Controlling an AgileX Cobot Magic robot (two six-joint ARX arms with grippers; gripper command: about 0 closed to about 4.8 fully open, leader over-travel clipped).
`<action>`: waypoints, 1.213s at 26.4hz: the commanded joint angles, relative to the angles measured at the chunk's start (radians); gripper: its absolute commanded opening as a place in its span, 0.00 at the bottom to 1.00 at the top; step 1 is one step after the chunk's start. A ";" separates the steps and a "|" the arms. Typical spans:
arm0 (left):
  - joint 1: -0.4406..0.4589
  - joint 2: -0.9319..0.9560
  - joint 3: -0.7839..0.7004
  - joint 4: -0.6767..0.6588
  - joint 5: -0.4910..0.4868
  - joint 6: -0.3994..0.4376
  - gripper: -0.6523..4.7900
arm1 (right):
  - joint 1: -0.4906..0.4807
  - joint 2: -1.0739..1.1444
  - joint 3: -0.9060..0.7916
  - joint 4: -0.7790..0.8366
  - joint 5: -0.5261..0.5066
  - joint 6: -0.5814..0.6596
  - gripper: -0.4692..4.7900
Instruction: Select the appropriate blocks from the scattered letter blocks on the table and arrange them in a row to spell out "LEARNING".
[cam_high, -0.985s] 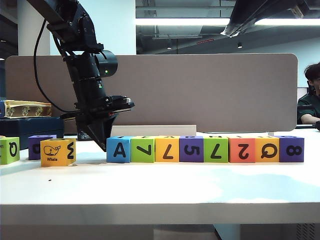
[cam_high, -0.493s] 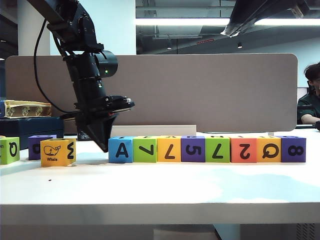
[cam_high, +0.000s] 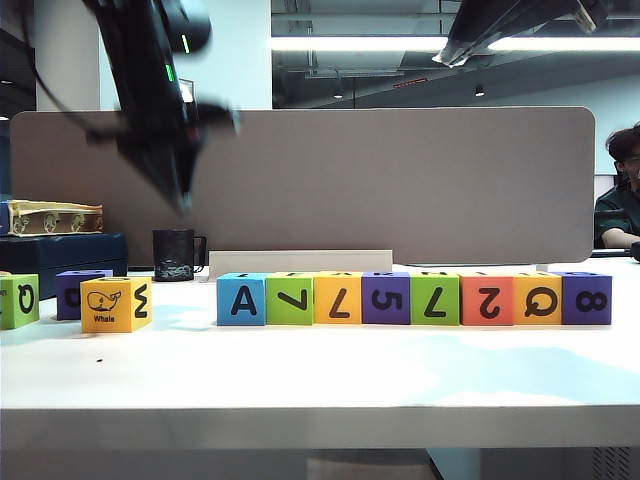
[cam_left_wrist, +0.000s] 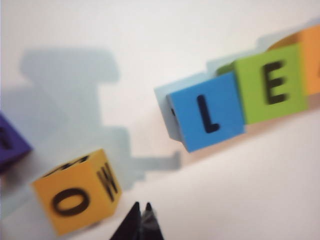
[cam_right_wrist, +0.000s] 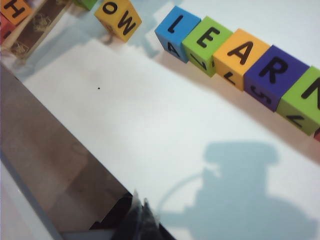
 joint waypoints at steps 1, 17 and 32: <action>0.000 -0.107 0.006 0.005 0.041 0.008 0.11 | 0.001 -0.003 0.004 0.037 -0.002 -0.002 0.09; -0.002 -0.508 0.003 -0.102 0.085 0.024 0.11 | 0.001 -0.003 0.004 0.047 -0.005 -0.002 0.09; -0.002 -0.531 0.003 -0.108 0.090 0.013 0.11 | 0.001 -0.003 0.004 0.047 -0.005 -0.002 0.09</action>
